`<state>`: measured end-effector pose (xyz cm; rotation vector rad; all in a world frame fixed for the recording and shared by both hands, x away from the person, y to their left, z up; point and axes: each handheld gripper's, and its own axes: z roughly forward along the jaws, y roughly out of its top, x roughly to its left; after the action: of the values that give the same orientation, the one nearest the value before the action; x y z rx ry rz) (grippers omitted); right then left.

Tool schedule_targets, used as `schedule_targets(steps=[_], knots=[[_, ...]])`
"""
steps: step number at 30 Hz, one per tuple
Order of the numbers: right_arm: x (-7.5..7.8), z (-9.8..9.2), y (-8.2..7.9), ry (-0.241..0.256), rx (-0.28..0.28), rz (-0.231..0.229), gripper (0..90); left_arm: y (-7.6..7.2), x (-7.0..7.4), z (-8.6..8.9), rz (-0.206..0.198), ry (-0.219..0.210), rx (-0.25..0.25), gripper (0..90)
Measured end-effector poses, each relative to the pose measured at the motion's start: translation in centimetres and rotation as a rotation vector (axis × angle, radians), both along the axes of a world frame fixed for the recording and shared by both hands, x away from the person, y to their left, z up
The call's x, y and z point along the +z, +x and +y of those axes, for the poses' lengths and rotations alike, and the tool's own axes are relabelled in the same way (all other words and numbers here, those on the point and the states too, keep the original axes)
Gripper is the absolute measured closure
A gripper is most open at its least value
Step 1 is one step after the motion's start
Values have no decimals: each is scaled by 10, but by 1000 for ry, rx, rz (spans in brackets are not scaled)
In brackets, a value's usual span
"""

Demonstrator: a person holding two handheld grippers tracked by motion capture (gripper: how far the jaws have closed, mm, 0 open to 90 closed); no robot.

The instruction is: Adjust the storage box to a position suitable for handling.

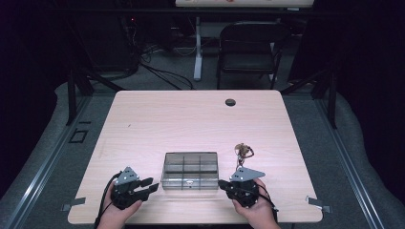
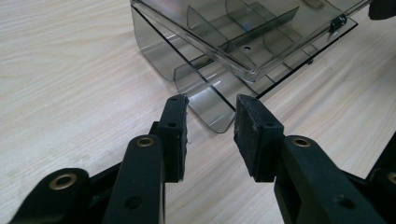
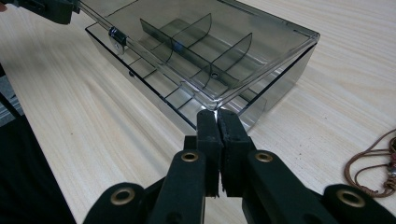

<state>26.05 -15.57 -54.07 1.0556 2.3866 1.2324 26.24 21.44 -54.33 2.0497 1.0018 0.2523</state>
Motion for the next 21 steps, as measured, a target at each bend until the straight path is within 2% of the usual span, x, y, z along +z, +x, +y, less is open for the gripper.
schedule_targets(steps=[5,12,16,21], knots=[[0,0,0,-3,3,0,884,-2,1,-2,0,-15,0,694],[1,-1,0,-2,-1,-2,881,-3,2,-9,-5,-1,-34,740],[1,-1,0,-5,-1,-2,880,-2,3,-12,-5,-9,-36,763],[1,-1,0,-5,-1,0,877,-2,5,-17,-14,4,-47,793]])
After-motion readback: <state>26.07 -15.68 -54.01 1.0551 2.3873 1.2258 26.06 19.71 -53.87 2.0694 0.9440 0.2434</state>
